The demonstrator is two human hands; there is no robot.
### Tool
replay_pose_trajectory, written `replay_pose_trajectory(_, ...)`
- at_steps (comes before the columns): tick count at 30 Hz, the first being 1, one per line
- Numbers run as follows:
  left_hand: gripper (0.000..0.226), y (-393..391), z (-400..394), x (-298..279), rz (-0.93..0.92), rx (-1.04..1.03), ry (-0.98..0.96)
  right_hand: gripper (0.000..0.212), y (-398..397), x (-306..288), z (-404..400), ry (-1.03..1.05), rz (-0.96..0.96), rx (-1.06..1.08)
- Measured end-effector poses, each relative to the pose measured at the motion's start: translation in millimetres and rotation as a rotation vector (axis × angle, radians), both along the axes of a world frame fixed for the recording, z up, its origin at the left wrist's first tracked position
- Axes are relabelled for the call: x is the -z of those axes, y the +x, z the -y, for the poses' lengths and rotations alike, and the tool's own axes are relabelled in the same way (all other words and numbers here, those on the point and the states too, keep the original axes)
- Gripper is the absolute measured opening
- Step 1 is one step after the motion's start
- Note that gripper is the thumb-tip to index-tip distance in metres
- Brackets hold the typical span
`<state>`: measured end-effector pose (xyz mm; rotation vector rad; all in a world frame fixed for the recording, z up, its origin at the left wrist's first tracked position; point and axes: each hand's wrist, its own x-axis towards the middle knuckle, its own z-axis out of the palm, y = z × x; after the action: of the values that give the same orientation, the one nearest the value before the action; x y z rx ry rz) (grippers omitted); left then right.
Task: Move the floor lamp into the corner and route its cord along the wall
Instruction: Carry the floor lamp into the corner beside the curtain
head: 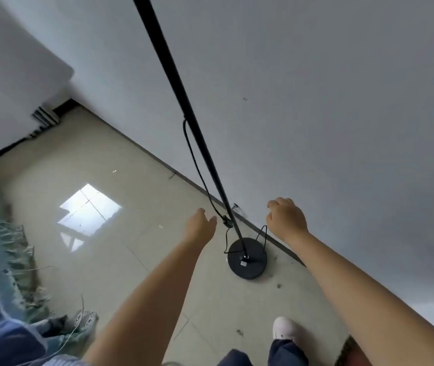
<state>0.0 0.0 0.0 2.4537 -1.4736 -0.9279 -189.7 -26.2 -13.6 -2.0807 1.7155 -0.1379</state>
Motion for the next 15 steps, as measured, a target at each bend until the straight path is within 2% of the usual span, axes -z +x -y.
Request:
replay_pose_trajectory(5,0.045,-10,39,31,-0.144,-0.178,0.01,0.03,-8,41,21,0.065,0.082,-0.021)
replay_pose_trajectory(8,0.021,-13,52,56,-0.293,-0.277,-0.007,0.033,-11,69,27,0.118,0.17,-0.03)
replay_pose_trajectory(12,0.036,-3,40,65,-0.597,-0.452,-0.031,0.035,-14,97,25,0.297,0.262,-0.03)
replay_pose_trajectory(15,0.04,15,24,40,-0.947,-0.604,-0.1,0.044,-13,104,19,0.521,0.34,-0.064)
